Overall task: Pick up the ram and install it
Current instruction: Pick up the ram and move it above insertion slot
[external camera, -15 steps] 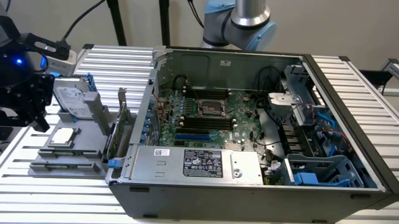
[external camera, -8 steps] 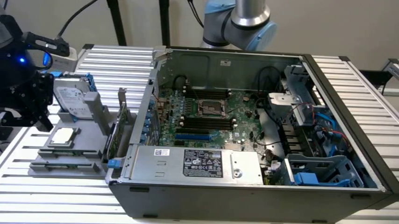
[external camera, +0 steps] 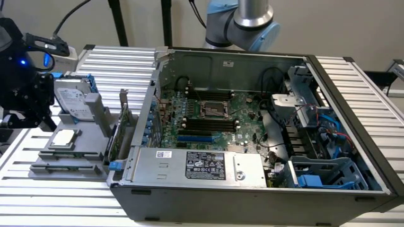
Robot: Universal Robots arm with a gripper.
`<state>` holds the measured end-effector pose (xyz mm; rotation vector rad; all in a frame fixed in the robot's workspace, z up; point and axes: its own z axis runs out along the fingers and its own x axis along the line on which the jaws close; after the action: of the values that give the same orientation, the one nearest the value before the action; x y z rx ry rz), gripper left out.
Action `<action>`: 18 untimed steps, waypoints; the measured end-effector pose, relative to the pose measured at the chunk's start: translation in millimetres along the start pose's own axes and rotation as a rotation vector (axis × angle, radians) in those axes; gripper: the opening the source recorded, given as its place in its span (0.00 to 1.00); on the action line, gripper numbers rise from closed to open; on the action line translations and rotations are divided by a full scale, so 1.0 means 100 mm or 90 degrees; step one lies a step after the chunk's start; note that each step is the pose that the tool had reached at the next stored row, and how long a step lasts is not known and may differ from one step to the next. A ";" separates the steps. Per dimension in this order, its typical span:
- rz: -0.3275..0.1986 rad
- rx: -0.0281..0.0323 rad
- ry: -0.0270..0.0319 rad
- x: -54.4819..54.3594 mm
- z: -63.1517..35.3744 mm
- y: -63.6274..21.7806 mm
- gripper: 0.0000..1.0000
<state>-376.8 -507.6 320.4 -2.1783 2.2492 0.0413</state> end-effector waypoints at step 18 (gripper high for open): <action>-0.001 -0.0107 -0.0112 0.11 0.104 -0.002 0.36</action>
<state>-377.0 -518.3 309.7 -2.1787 2.2465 0.0794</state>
